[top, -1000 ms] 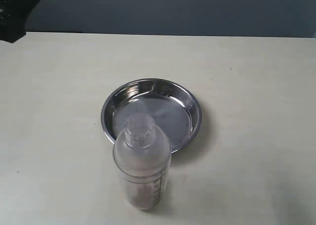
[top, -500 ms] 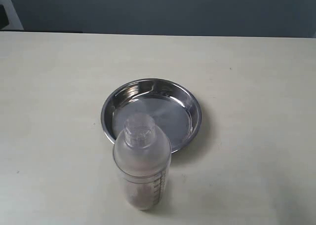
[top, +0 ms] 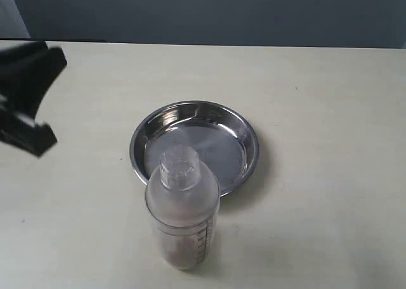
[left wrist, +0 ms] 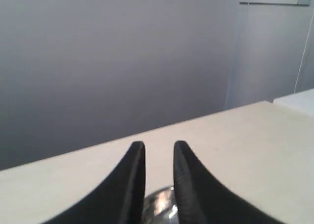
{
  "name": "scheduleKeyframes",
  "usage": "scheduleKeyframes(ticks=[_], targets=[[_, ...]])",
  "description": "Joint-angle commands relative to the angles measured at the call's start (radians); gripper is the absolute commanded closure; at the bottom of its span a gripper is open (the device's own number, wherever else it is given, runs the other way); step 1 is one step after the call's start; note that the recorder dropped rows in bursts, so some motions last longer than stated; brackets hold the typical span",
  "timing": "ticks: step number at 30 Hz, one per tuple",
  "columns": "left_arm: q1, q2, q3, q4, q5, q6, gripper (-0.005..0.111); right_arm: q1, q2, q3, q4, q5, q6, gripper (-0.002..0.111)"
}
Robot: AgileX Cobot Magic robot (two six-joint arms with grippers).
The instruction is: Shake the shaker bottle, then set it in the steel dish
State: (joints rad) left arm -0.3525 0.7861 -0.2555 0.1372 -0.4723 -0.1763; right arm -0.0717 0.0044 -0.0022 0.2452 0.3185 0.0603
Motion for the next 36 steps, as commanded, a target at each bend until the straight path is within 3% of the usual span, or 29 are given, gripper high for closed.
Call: scheduleKeyframes(ticks=[1,3,5,10,12,16,21,27,31,36], targets=[[-0.010,0.006,0.141,0.009,-0.213,-0.025,0.092,0.002,-0.004,0.002,0.000,-0.011,-0.003,0.109],[-0.010,0.006,0.168,0.102,-0.297,-0.103,0.090,0.002,-0.004,0.002,0.000,-0.011,-0.003,0.109],[-0.010,0.006,0.167,0.226,-0.295,-0.186,0.081,0.002,-0.004,0.002,0.000,-0.011,-0.003,0.109],[-0.010,0.006,0.167,0.454,-0.270,-0.354,0.041,0.002,-0.004,0.002,0.000,-0.011,-0.003,0.109],[-0.010,0.006,0.167,0.495,-0.271,-0.372,0.033,0.002,-0.004,0.002,0.000,-0.011,-0.003,0.109],[-0.010,0.006,0.167,0.595,-0.383,-0.393,0.028,0.002,-0.004,0.002,0.000,-0.011,-0.003,0.109],[-0.010,0.033,0.167,0.542,-0.418,-0.421,0.017,0.002,-0.004,0.002,0.000,-0.011,-0.003,0.109],[-0.010,0.167,0.154,0.567,-0.617,-0.424,0.015,0.002,-0.004,0.002,0.000,-0.011,-0.003,0.109],[-0.010,0.268,0.101,0.650,-0.662,-0.380,0.003,0.002,-0.004,0.002,0.000,-0.011,-0.003,0.109],[-0.010,0.398,0.019,0.704,-0.709,-0.360,0.001,0.002,-0.004,0.002,0.000,-0.011,-0.003,0.109]])
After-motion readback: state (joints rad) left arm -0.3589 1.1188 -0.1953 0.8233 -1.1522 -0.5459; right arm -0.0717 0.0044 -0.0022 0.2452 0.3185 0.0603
